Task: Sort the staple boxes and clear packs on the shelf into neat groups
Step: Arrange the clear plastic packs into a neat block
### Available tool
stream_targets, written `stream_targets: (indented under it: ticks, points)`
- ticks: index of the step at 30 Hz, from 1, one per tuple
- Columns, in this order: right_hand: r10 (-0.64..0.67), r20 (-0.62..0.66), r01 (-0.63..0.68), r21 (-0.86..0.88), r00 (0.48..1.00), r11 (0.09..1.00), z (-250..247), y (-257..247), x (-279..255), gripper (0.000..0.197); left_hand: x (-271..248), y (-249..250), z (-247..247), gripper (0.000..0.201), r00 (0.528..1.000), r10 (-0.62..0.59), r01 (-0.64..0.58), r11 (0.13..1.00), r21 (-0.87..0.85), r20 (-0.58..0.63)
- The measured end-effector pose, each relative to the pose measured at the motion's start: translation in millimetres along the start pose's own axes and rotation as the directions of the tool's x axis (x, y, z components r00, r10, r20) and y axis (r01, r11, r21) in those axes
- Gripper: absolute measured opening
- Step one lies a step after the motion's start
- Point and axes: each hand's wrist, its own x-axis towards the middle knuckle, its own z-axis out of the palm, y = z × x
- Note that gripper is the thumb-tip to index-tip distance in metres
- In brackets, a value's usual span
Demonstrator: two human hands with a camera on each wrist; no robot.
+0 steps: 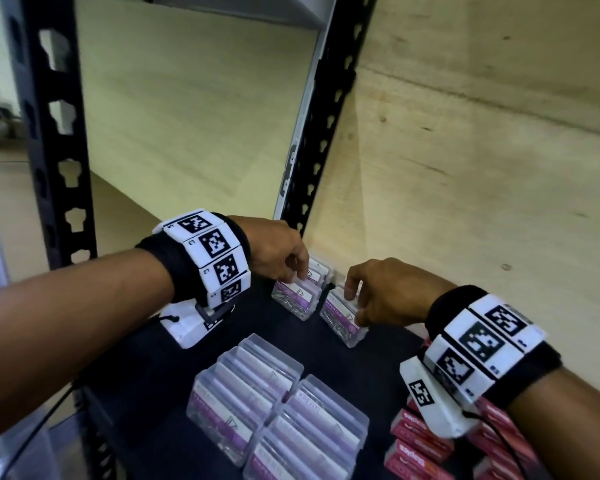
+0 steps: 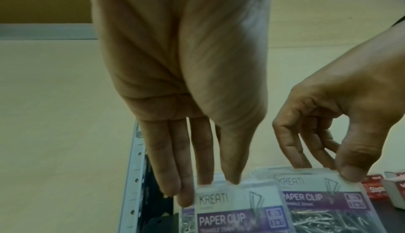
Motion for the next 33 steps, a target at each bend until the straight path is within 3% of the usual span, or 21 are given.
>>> stream_targets:
  ticks: [9, 25, 33]
  points:
    - [0.02, 0.076, -0.027, 0.085, 0.997, 0.996, 6.0, -4.4, -16.1, 0.036, -22.4, 16.9, -0.8, 0.024, 0.999, -0.017, 0.018, 1.0, -0.008, 0.029]
    - [-0.107, 0.171, 0.061, 0.255, 0.979, 0.965, 14.1, -15.1, -71.0, 0.031, -73.2, 42.8, 0.2, 0.024, 0.99, -0.022, 0.023, 1.0, -0.003, 0.139]
    - [-0.152, 0.2, 0.102, 0.238, 0.968, 0.966, 13.3, -19.1, -88.9, 0.033, -86.6, 51.6, 1.1, 0.023, 0.986, -0.02, 0.02, 1.0, 0.004, 0.165]
